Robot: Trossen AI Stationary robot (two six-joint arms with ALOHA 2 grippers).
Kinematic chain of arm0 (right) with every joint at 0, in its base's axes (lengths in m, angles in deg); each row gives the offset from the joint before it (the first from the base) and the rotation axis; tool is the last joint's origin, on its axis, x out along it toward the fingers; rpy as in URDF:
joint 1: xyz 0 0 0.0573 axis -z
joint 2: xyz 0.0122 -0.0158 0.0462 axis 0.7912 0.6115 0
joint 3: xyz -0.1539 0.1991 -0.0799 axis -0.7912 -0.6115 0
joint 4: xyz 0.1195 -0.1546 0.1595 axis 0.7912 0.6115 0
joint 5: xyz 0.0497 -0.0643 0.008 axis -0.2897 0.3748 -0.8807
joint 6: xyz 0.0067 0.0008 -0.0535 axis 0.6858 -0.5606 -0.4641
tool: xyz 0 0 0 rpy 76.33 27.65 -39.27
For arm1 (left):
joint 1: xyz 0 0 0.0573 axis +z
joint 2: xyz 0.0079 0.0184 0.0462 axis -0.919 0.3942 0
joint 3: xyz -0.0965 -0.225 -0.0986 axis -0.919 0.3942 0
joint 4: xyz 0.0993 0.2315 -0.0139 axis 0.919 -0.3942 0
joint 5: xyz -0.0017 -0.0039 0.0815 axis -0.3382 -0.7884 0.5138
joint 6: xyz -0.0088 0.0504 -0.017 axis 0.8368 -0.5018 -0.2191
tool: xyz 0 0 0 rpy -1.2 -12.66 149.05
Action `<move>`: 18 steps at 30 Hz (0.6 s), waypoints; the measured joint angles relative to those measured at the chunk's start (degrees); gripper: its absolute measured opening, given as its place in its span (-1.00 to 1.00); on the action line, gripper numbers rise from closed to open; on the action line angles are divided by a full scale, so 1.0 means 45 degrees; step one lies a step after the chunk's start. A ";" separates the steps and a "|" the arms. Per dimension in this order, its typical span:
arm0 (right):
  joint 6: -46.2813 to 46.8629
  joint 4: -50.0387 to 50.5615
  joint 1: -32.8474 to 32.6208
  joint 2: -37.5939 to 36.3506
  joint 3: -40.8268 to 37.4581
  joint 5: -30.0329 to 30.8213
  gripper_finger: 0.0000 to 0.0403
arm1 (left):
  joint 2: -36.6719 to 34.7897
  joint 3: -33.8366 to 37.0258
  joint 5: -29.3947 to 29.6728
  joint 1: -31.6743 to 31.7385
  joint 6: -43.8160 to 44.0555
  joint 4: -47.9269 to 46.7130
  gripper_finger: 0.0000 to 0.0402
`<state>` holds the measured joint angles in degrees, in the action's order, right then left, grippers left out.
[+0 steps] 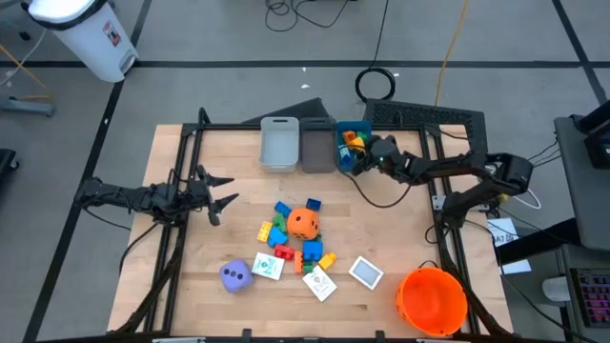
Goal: Pick & Place Toys
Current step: Put the yellow game piece into the blue bin, then move the green playing cards to the center of the table
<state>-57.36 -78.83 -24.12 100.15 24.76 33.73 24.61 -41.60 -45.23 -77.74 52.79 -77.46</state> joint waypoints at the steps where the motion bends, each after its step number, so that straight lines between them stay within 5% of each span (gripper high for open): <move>1: 0.0004 -0.0147 -0.0006 0.0048 0.0000 -0.0002 -0.28 | 0.0001 0.0004 0.0000 0.0000 0.0000 0.0000 0.20; 18: -0.0354 -0.0664 -0.0028 0.0340 0.0005 0.0007 0.29 | 0.0001 0.0002 0.0000 0.0002 0.0000 0.0000 0.20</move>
<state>-58.95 -81.82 -24.25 101.68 24.78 33.76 24.61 -41.60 -45.23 -77.74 52.79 -77.46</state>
